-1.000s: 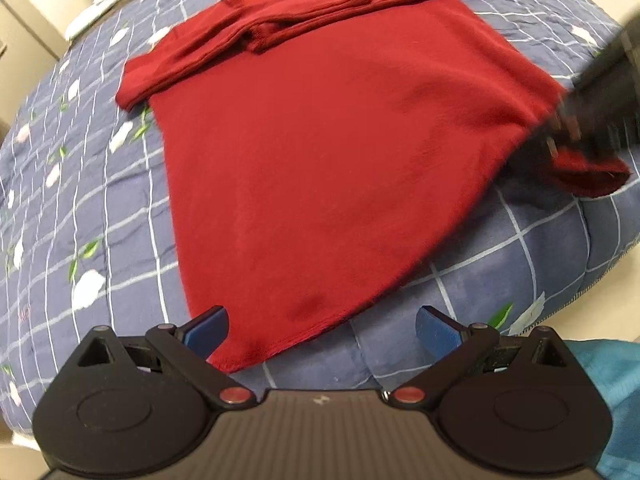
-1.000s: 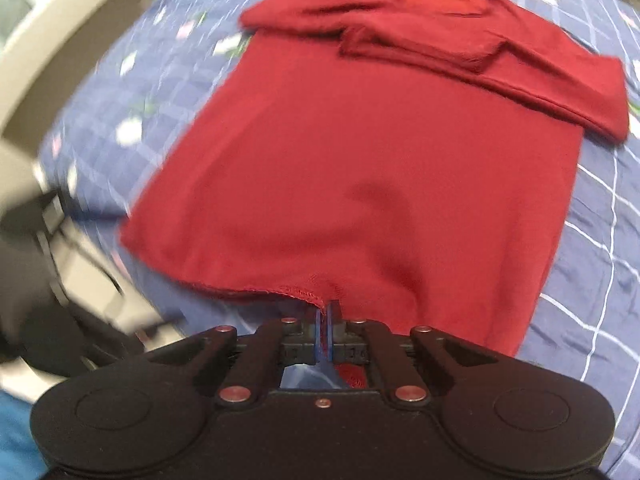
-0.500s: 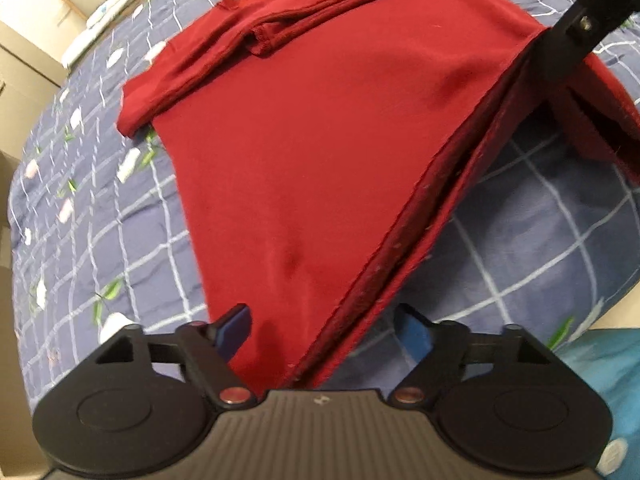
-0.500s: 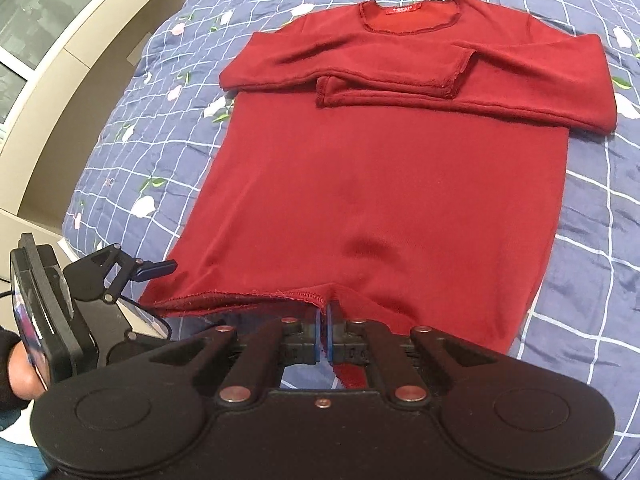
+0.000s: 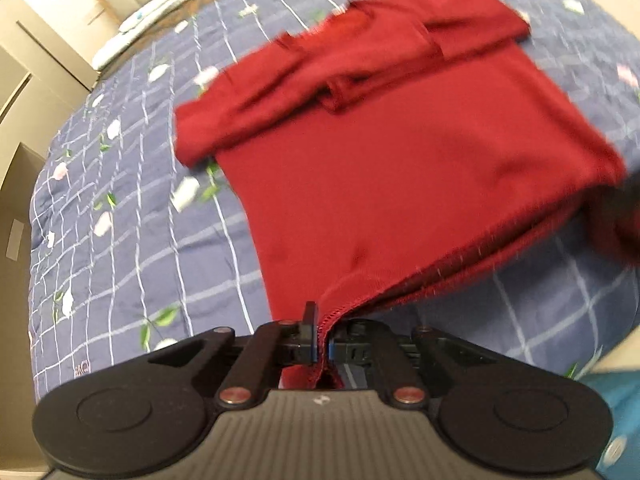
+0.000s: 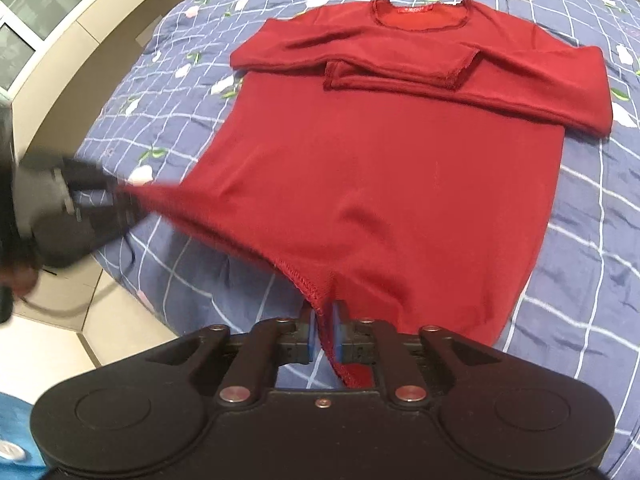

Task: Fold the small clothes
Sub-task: 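Lift the hem with both grippers and fold it over toward the collar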

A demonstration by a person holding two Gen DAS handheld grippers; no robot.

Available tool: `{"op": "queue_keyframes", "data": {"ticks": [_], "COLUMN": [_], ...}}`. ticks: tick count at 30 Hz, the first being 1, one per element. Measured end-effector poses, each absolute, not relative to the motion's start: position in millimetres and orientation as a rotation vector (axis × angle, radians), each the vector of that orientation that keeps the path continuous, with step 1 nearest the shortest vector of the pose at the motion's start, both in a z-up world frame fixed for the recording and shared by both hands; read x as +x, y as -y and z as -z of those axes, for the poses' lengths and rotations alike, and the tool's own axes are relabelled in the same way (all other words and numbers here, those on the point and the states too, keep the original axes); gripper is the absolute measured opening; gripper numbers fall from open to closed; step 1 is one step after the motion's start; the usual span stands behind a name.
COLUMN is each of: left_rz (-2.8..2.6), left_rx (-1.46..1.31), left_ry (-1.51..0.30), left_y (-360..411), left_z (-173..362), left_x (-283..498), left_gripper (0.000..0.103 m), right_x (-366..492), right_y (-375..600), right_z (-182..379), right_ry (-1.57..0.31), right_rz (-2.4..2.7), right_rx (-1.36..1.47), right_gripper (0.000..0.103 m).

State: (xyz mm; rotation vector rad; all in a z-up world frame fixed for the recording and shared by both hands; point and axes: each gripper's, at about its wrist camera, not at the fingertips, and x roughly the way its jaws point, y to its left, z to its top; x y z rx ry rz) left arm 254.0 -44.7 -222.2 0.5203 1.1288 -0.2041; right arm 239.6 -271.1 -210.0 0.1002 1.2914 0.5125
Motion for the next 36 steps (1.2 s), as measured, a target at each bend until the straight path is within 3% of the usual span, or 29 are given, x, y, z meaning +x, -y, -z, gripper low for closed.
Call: {"op": "queue_keyframes", "data": {"ticks": [4, 6, 9, 16, 19, 22, 24, 26, 28, 36], "left_rz": [0.202, 0.207, 0.219, 0.245, 0.246, 0.239, 0.236, 0.236, 0.235, 0.245], "left_rx": [0.488, 0.486, 0.481, 0.491, 0.498, 0.493, 0.493, 0.501, 0.513, 0.562], "left_ry": [-1.087, -1.066, -1.046, -1.000, -0.986, -0.989, -1.001, -1.014, -1.021, -1.006], "left_y": [52, 56, 62, 73, 73, 69, 67, 66, 64, 52], "left_z": [198, 187, 176, 150, 140, 137, 138, 141, 143, 144], "left_x": [268, 274, 280, 281, 279, 277, 276, 273, 267, 234], "left_gripper": [0.004, 0.004, 0.004, 0.004, 0.004, 0.004, 0.004, 0.004, 0.004, 0.003], "right_x": [226, 219, 206, 181, 174, 170, 166, 164, 163, 148], "right_y": [265, 260, 249, 231, 241, 257, 266, 271, 274, 280], "right_z": [213, 214, 218, 242, 242, 238, 233, 226, 219, 193], "right_ry": [-1.267, -1.244, -1.194, -1.122, -1.097, -1.059, -1.024, -0.993, -0.964, -0.944], "right_rz": [-0.488, -0.474, -0.437, -0.283, -0.233, -0.224, -0.245, -0.274, -0.312, -0.394], "right_rx": [0.057, 0.023, -0.062, -0.329, -0.392, -0.428, -0.451, -0.485, -0.516, -0.605], "right_gripper": [0.034, 0.052, 0.067, 0.068, 0.064, 0.050, 0.021, 0.008, 0.004, 0.002]}}
